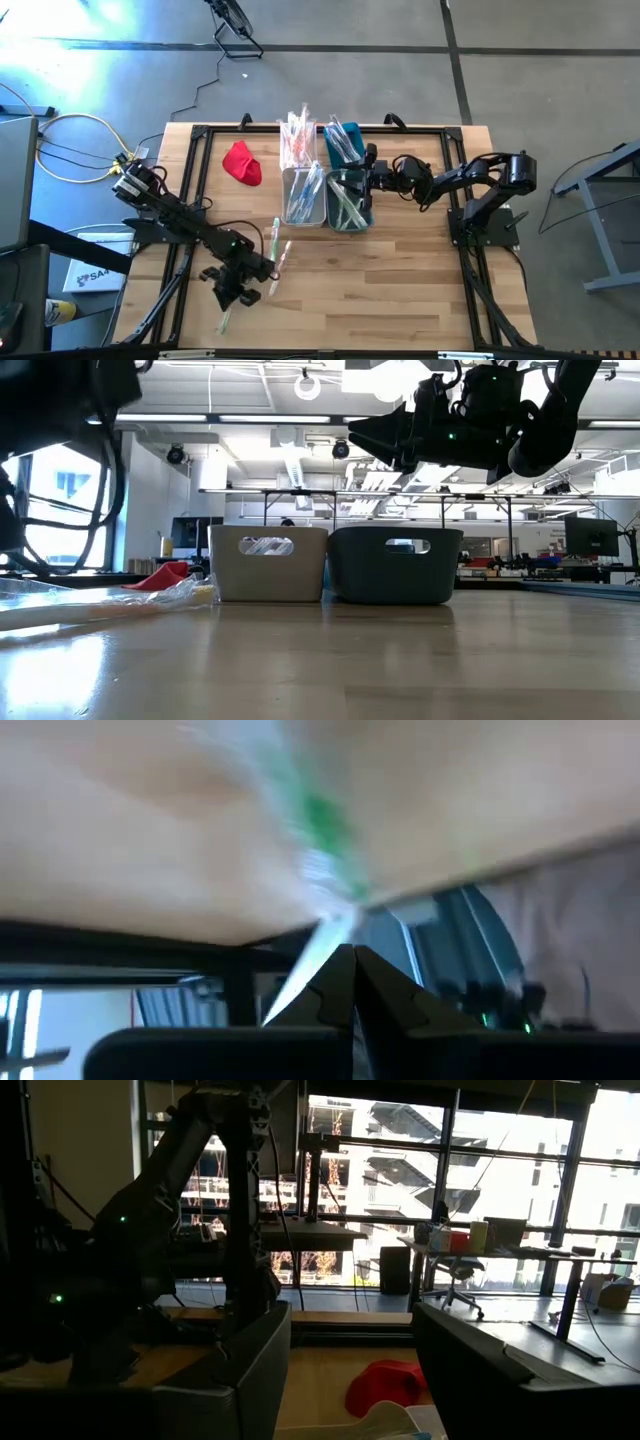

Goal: Pick & Place Toothbrushes
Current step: Move the brushes to the middle of the table

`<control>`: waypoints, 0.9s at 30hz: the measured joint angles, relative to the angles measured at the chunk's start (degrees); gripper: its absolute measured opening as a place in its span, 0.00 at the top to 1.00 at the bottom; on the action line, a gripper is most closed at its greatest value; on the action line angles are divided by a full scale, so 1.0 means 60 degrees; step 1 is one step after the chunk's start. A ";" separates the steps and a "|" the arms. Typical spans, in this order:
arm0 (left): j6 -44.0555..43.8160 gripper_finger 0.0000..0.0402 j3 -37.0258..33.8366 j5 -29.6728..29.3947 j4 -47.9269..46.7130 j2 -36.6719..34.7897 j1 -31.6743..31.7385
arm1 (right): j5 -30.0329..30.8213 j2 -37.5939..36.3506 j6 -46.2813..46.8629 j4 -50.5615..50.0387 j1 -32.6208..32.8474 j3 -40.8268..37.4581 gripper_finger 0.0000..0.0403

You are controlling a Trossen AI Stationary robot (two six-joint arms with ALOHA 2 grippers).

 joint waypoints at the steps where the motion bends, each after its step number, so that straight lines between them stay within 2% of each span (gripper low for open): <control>1: 0.0013 0.99 0.0000 -0.0118 -0.0442 0.0000 0.0000 | 0.0001 -0.0001 0.0000 0.0002 -0.0001 0.0000 0.49; 6: 0.0047 0.99 -0.0007 -0.1247 -0.1986 0.0000 -0.0069 | 0.0000 -0.0003 0.0000 -0.0001 -0.0001 0.0000 0.49; 13: 0.0467 0.99 -0.0004 -0.2056 -0.0904 -0.0007 -0.0402 | -0.0001 0.0000 0.0000 -0.0003 0.0001 0.0001 0.49; 27: 0.0780 0.99 0.0022 -0.4716 0.0916 -0.0044 -0.0324 | -0.0001 -0.0003 0.0000 0.0006 0.0002 -0.0002 0.49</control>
